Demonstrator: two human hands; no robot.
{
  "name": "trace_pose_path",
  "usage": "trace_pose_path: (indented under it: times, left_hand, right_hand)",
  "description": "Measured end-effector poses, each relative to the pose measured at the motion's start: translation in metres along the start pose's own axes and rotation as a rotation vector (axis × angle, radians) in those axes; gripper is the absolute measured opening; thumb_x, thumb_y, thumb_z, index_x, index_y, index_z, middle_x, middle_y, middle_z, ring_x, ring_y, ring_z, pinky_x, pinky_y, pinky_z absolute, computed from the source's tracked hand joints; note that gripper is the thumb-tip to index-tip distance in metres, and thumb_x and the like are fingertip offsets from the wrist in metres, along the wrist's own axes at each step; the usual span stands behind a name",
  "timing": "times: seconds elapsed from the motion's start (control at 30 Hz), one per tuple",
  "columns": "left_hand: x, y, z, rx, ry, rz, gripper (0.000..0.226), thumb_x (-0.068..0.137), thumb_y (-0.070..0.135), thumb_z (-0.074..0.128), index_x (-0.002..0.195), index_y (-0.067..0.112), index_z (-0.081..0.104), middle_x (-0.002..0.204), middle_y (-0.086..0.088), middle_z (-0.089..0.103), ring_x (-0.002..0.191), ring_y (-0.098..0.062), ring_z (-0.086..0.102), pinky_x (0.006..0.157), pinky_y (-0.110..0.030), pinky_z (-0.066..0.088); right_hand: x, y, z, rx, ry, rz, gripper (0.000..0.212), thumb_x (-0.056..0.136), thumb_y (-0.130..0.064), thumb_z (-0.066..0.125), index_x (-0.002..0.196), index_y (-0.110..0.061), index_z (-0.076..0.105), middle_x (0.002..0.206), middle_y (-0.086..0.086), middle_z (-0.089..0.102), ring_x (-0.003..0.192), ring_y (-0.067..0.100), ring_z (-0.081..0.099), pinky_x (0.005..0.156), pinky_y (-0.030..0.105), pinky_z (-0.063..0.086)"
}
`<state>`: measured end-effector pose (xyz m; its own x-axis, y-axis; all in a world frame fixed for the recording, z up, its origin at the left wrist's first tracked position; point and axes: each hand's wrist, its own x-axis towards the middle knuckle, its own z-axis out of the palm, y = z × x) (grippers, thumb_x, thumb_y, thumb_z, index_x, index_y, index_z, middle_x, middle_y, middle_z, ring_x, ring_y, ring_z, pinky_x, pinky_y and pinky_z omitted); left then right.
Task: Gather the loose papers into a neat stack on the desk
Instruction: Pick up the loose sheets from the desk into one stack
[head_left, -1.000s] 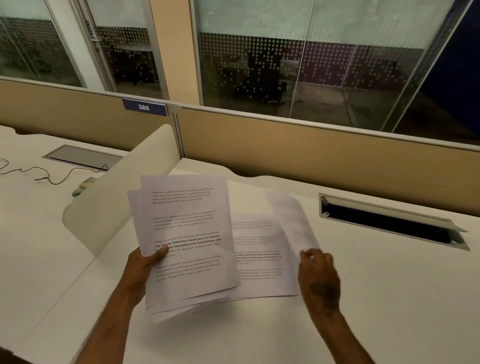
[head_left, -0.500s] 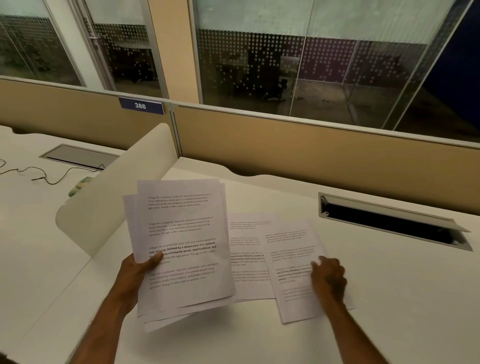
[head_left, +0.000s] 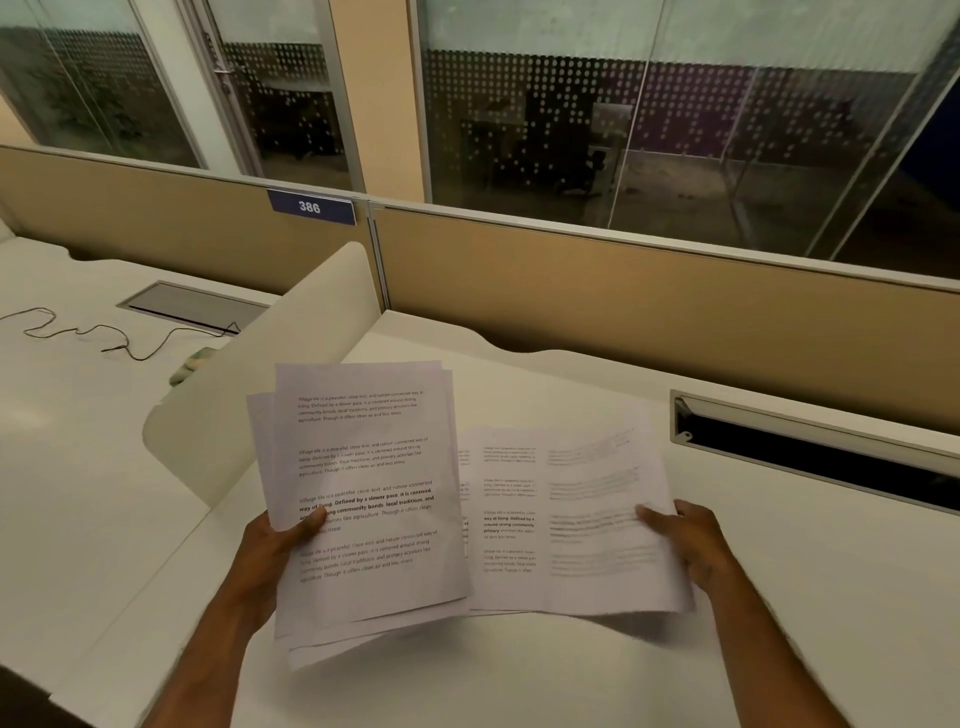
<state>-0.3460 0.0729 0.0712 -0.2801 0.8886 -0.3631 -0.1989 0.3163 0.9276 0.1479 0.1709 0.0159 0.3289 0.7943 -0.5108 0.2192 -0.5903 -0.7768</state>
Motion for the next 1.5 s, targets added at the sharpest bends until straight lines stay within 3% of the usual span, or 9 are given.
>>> trace_pose_path:
  times: [0.1, 0.33, 0.57, 0.7, 0.93, 1.07, 1.2, 1.3, 1.5]
  left_hand:
    - [0.003, 0.0, 0.001, -0.017, -0.007, -0.005, 0.035, 0.09, 0.01, 0.067, 0.125, 0.005, 0.063, 0.112, -0.022, 0.076, 0.093, -0.046, 0.075, 0.074, -0.056, 0.063]
    - [0.002, 0.001, 0.001, -0.036, -0.051, -0.01, 0.066, 0.066, 0.029, 0.088, 0.123, 0.005, 0.065, 0.112, -0.021, 0.076, 0.099, -0.047, 0.073, 0.082, -0.061, 0.059]
    - [0.008, 0.0, -0.004, -0.043, -0.046, -0.012, 0.037, 0.084, 0.009, 0.075, 0.119, 0.004, 0.066, 0.106, -0.021, 0.078, 0.087, -0.041, 0.077, 0.068, -0.05, 0.065]
    - [0.011, -0.004, -0.004, -0.04, -0.042, -0.022, 0.031, 0.09, 0.007, 0.067, 0.121, 0.003, 0.065, 0.107, -0.023, 0.077, 0.086, -0.042, 0.077, 0.067, -0.05, 0.065]
    - [0.015, 0.0, -0.006, -0.084, -0.067, 0.004, 0.042, 0.081, 0.016, 0.08, 0.118, 0.004, 0.066, 0.107, -0.023, 0.077, 0.084, -0.039, 0.078, 0.065, -0.047, 0.064]
    - [0.015, 0.005, -0.002, -0.074, -0.096, 0.021, 0.04, 0.081, 0.016, 0.078, 0.118, 0.005, 0.066, 0.111, -0.024, 0.076, 0.086, -0.041, 0.077, 0.066, -0.048, 0.065]
    - [0.008, 0.014, 0.014, -0.047, -0.131, 0.046, 0.088, 0.046, 0.045, 0.097, 0.118, 0.006, 0.067, 0.108, -0.021, 0.078, 0.091, -0.042, 0.076, 0.069, -0.049, 0.064]
    - [0.001, 0.017, 0.028, -0.022, -0.173, 0.053, 0.097, 0.038, 0.049, 0.098, 0.119, 0.005, 0.068, 0.11, -0.02, 0.077, 0.095, -0.043, 0.075, 0.078, -0.053, 0.063]
    - [-0.018, 0.017, 0.047, -0.029, -0.172, 0.086, 0.098, 0.044, 0.064, 0.091, 0.121, 0.007, 0.069, 0.111, -0.022, 0.076, 0.095, -0.038, 0.075, 0.076, -0.047, 0.062]
  right_hand:
    - [-0.006, -0.012, 0.028, 0.072, -0.02, -0.054, 0.044, 0.07, -0.023, 0.087, 0.103, 0.0, 0.071, 0.104, 0.02, 0.075, 0.091, 0.037, 0.072, 0.091, 0.055, 0.056]
    - [-0.035, -0.016, 0.108, -0.519, 0.204, -0.01, 0.059, 0.077, -0.033, 0.081, 0.12, 0.0, 0.057, 0.126, 0.02, 0.052, 0.116, 0.038, 0.052, 0.088, 0.046, 0.053]
    - [-0.017, -0.025, 0.117, -0.518, 0.133, 0.187, 0.068, 0.069, -0.028, 0.085, 0.124, -0.008, 0.049, 0.124, 0.018, 0.061, 0.117, 0.037, 0.055, 0.1, 0.049, 0.042]
    - [0.002, -0.01, 0.11, -0.382, 0.043, 0.233, 0.066, 0.051, -0.023, 0.088, 0.109, -0.002, 0.067, 0.104, 0.018, 0.071, 0.098, 0.038, 0.065, 0.092, 0.05, 0.054]
    - [-0.051, -0.065, 0.059, -0.11, 0.102, -0.196, 0.056, 0.085, -0.022, 0.074, 0.136, -0.006, 0.054, 0.134, 0.018, 0.061, 0.117, 0.037, 0.061, 0.101, 0.042, 0.049]
    - [-0.081, -0.094, 0.013, 0.241, -0.007, -0.337, 0.036, 0.082, -0.013, 0.076, 0.116, -0.012, 0.065, 0.11, 0.014, 0.073, 0.097, 0.037, 0.071, 0.088, 0.052, 0.057]
    - [-0.111, -0.109, 0.007, 0.45, -0.264, -0.36, 0.063, 0.06, -0.031, 0.089, 0.116, -0.01, 0.069, 0.109, 0.012, 0.076, 0.096, 0.033, 0.074, 0.081, 0.043, 0.061]
    - [-0.124, -0.108, 0.041, 0.477, -0.389, -0.334, 0.086, 0.041, -0.04, 0.096, 0.114, -0.003, 0.07, 0.11, 0.017, 0.075, 0.096, 0.034, 0.074, 0.079, 0.039, 0.062]
    - [-0.14, -0.09, 0.109, 0.409, -0.537, -0.305, 0.048, 0.084, -0.011, 0.073, 0.129, -0.009, 0.058, 0.121, 0.012, 0.072, 0.107, 0.029, 0.071, 0.095, 0.045, 0.056]
